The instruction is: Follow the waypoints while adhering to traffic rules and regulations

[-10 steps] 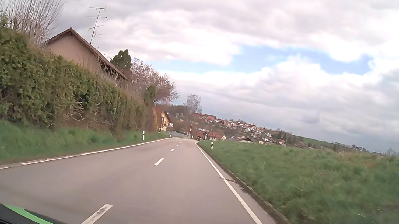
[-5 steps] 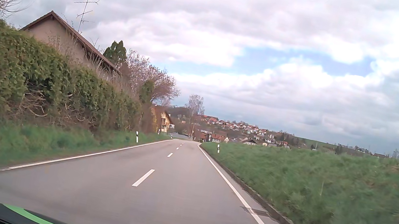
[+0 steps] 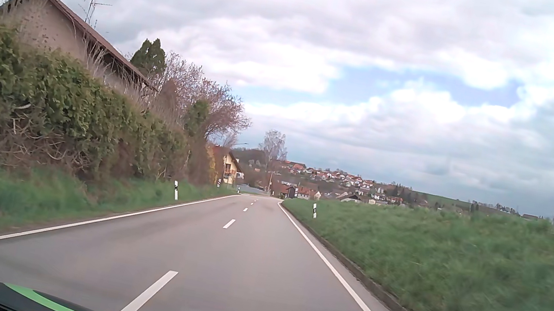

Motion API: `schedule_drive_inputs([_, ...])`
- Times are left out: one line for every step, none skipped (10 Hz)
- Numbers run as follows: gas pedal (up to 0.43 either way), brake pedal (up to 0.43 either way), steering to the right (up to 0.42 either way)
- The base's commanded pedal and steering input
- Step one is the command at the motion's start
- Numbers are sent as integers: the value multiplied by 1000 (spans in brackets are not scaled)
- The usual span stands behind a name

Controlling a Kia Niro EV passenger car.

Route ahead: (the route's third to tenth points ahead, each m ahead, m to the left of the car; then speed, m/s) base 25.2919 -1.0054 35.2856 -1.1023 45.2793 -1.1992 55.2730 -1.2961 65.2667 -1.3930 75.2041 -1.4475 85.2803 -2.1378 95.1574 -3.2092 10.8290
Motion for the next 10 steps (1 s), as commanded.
schedule_drive_inputs([20, 0, -5])
schedule_drive_inputs([20, 0, -5])
schedule_drive_inputs([20, 0, -5])
schedule_drive_inputs([20, 0, -4])
schedule_drive_inputs([20, 0, -2])
schedule_drive_inputs([20, 0, 1])
schedule_drive_inputs([20, 0, 1])
schedule_drive_inputs([28, 0, 0])
schedule_drive_inputs([28, 0, 0])
schedule_drive_inputs([39, 0, 1])
